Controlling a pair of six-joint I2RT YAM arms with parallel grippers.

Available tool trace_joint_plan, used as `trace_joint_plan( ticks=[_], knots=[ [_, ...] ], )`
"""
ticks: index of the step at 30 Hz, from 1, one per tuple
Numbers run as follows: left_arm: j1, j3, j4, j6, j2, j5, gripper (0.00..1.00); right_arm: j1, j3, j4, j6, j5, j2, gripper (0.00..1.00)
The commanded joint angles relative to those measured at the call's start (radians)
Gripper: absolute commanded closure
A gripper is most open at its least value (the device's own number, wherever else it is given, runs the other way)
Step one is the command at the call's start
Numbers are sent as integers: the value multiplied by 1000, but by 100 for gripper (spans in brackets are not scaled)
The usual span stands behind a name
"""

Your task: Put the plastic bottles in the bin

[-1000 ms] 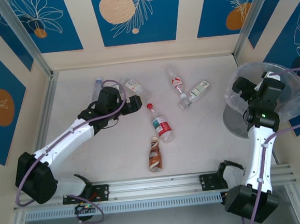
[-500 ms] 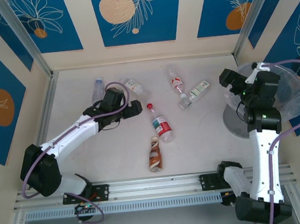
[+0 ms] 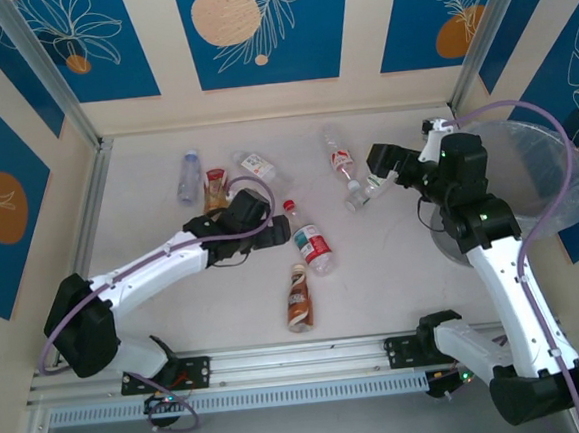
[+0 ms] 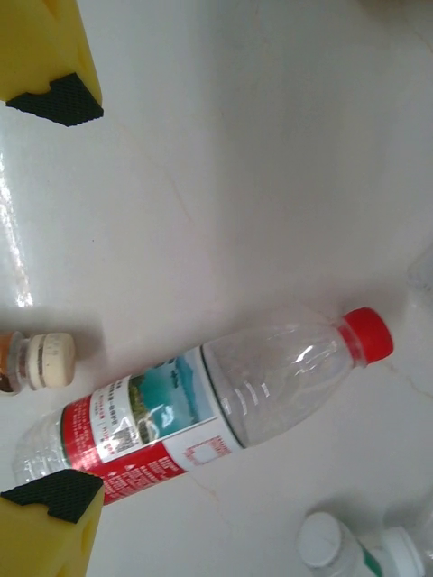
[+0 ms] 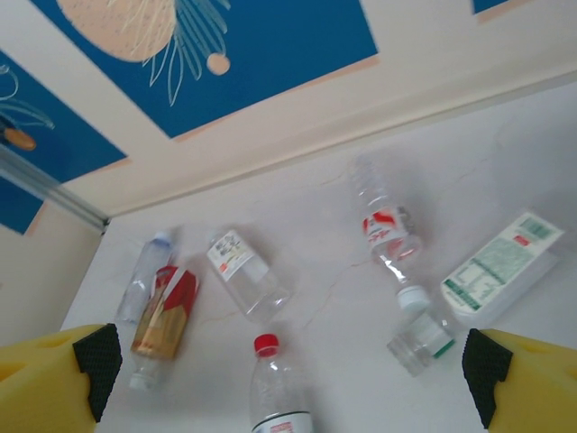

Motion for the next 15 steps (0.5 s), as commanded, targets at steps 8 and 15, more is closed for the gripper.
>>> trace_joint_plan(
  ticks=[8, 15],
  knots=[
    [-128, 29, -64, -23, 73, -17, 1, 226, -138, 94, 90, 127, 48, 0],
    [-222, 74, -132, -37, 180, -25, 1, 280, -242, 156, 187, 165, 77, 0]
  ],
)
